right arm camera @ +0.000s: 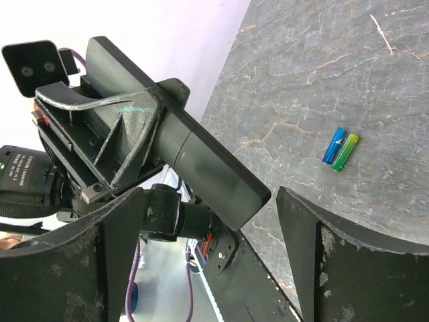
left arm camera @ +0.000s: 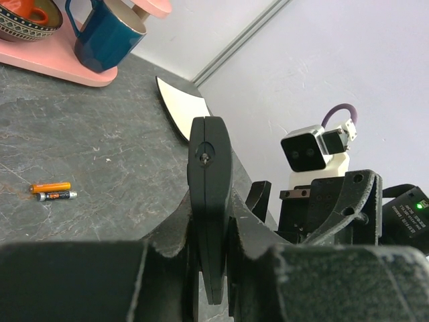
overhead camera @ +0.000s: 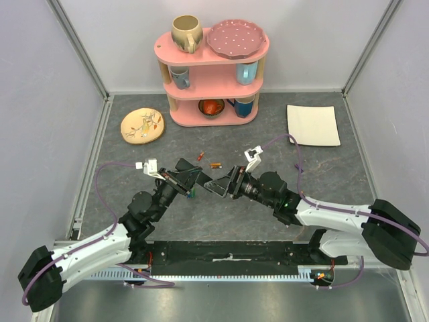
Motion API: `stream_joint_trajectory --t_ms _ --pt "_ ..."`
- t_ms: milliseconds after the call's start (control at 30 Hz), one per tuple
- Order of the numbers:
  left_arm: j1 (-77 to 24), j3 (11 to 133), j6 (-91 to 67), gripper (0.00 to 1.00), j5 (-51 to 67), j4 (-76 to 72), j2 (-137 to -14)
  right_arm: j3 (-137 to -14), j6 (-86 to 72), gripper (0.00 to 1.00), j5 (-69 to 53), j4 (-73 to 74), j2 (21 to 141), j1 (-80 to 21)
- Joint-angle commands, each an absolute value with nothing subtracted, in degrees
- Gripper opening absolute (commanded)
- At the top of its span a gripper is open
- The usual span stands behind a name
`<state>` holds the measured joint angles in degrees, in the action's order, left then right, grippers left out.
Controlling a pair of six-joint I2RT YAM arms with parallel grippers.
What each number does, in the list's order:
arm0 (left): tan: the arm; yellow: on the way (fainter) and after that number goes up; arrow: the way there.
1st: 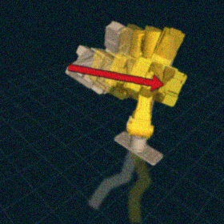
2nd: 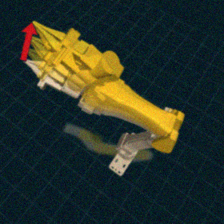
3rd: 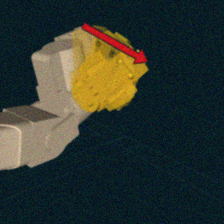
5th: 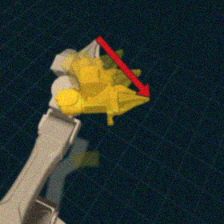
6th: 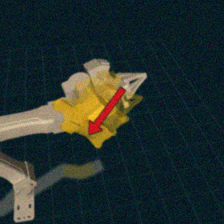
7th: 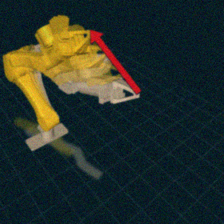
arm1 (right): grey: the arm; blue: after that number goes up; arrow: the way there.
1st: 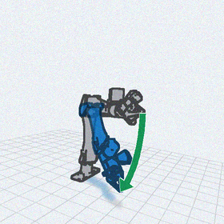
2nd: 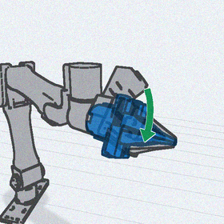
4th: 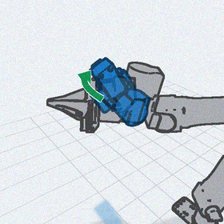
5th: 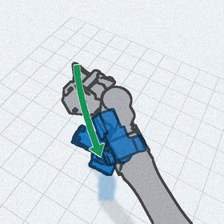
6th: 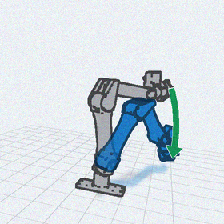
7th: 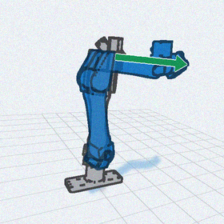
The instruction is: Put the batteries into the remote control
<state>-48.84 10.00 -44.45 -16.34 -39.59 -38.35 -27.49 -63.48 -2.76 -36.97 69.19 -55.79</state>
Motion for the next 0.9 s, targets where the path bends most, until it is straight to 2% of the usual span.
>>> stream_joint_trajectory --t_ms 0,467,667,867 --pt "-48.69 10.63 -42.28 0.02 -16.44 -43.07 -37.88 -28.04 -64.42 0.86 -2.37 -40.43 70.48 -55.37" --pt "-48.69 10.37 -42.45 0.02 -15.82 -43.42 -37.79 -28.92 -65.3 0.81 -2.72 -42.8 73.39 -54.93" --pt "-48.69 10.2 -42.28 0.02 -15.64 -43.5 -37.53 -29.0 -65.65 0.76 -3.16 -43.94 74.26 -54.76" --pt "-48.69 10.11 -42.28 0.02 -15.47 -43.59 -37.71 -29.0 -66.18 0.77 -3.43 -45.35 74.97 -54.58"
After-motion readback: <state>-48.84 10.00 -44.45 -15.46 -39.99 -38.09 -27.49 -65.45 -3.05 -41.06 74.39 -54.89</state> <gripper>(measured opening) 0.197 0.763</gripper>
